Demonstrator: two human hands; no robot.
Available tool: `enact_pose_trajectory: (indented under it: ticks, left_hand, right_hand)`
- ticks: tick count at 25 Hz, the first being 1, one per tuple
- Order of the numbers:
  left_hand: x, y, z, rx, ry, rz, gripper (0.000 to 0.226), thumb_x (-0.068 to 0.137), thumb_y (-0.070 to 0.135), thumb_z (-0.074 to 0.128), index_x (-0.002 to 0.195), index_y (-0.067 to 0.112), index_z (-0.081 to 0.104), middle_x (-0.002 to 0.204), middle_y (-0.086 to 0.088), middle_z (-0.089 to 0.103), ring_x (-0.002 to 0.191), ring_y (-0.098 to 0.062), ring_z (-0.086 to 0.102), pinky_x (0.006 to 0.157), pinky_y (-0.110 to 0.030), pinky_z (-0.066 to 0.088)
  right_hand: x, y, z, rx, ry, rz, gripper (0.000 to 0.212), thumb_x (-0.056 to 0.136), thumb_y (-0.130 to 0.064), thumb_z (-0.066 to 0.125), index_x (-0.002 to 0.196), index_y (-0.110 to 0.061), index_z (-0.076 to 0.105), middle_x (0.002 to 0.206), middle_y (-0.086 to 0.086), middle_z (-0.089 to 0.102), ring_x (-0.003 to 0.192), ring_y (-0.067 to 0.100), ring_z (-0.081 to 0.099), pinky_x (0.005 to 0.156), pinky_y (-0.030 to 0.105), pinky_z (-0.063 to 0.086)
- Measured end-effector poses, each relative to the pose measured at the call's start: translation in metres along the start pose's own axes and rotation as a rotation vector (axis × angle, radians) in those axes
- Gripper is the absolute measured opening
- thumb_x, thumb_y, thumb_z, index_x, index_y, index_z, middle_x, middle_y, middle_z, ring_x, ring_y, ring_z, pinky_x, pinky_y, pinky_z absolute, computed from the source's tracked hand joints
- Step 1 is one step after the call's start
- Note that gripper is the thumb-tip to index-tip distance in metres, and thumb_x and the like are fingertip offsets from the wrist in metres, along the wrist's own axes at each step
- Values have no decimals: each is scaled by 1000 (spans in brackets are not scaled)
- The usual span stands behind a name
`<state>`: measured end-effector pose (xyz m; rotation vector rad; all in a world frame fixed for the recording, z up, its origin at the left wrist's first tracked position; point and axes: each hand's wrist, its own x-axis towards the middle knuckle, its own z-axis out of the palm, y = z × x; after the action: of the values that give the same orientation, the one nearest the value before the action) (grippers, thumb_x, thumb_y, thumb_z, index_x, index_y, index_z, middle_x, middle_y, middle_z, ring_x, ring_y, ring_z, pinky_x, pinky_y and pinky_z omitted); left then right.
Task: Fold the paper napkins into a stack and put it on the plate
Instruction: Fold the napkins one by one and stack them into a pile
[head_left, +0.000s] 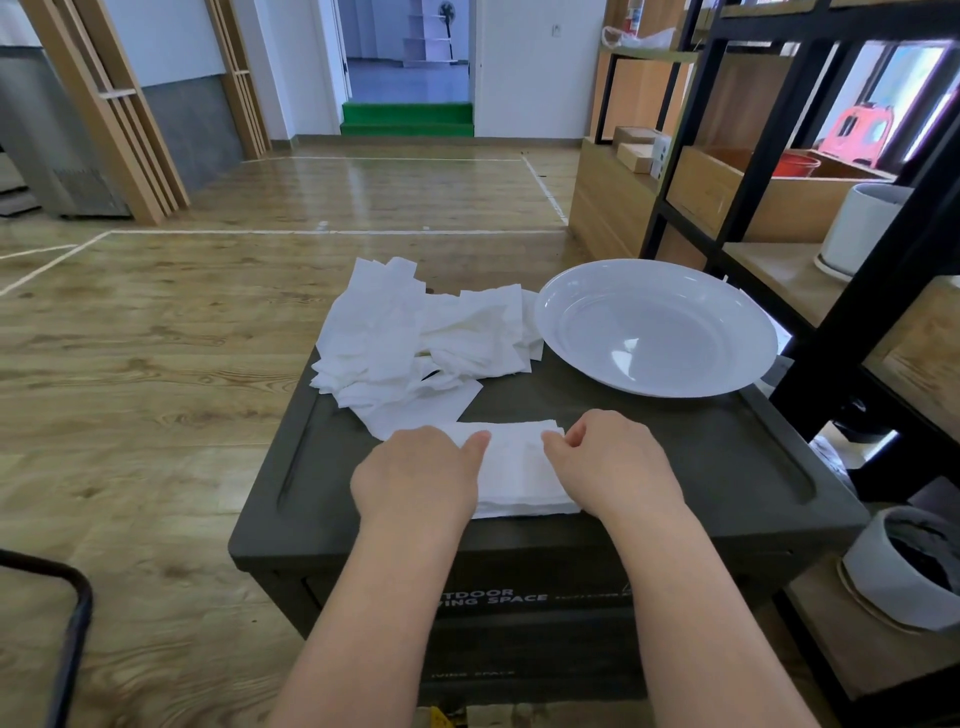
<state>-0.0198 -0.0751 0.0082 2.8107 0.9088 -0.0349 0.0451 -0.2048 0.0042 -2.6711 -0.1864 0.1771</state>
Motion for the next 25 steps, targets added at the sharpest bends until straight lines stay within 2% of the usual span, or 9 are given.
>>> enact_pose_trajectory:
  ticks: [2,4,7,11,16,18,20,22,25]
  left_hand:
    - [1,-2,-2,-8,45,-28,55,95,59,21,74,16,49,69,2,47,64,-16,43,47,-26,25]
    - [2,-5,-2,-12,117,-41,51,98,51,21,93,13,54,88,-2,58,75,-19,51,57,-28,31]
    - [-3,-2,3,48,129,11,39,101,36,25,107,10,55,110,-8,58,100,-24,56,68,-29,33]
    - [-7,4,6,32,112,54,21,97,24,37,103,12,54,109,-6,55,100,-23,55,65,-26,32]
    - [-5,1,6,-9,111,28,18,98,23,37,99,13,53,108,-5,56,96,-22,54,66,-26,32]
    - [-4,-1,5,-48,110,25,16,97,23,38,86,16,47,105,-5,57,85,-20,47,63,-26,31]
    - [-2,-4,3,-111,113,2,18,98,27,37,85,15,42,102,-5,59,80,-19,45,61,-27,31]
    - [0,-6,0,-164,136,5,18,97,30,41,106,16,48,108,-5,58,91,-22,52,64,-27,33]
    - [0,-4,-2,-169,268,164,46,93,23,51,137,23,39,121,-3,49,108,-21,46,71,-24,30]
  right_hand:
    - [2,2,-2,11,11,26,27,94,-35,45,76,-16,53,69,-2,53,57,9,45,45,24,28]
    - [4,4,-4,35,22,64,26,95,-24,42,72,-15,50,66,-1,49,56,11,44,47,25,31]
    - [5,2,-5,35,-37,64,21,94,-13,40,94,-11,61,78,1,56,67,16,51,59,26,39]
    - [5,-1,-3,29,-68,-23,30,94,-8,40,115,-15,60,108,6,62,81,17,50,69,25,40]
    - [5,4,-3,38,-47,-35,31,91,-7,39,111,-15,63,105,5,64,78,17,51,62,24,39]
    - [3,5,-2,64,-28,-51,26,92,-14,42,107,-14,63,103,4,65,72,14,48,54,23,37]
    - [2,5,-1,102,20,-53,24,93,-22,47,113,-16,59,107,2,63,74,12,45,55,22,35]
    - [2,5,0,132,81,-85,34,92,-26,51,125,-20,52,110,0,59,83,11,46,66,22,36]
    - [0,-4,5,158,151,-225,37,90,-24,54,127,-28,54,109,-1,52,90,11,49,71,22,36]
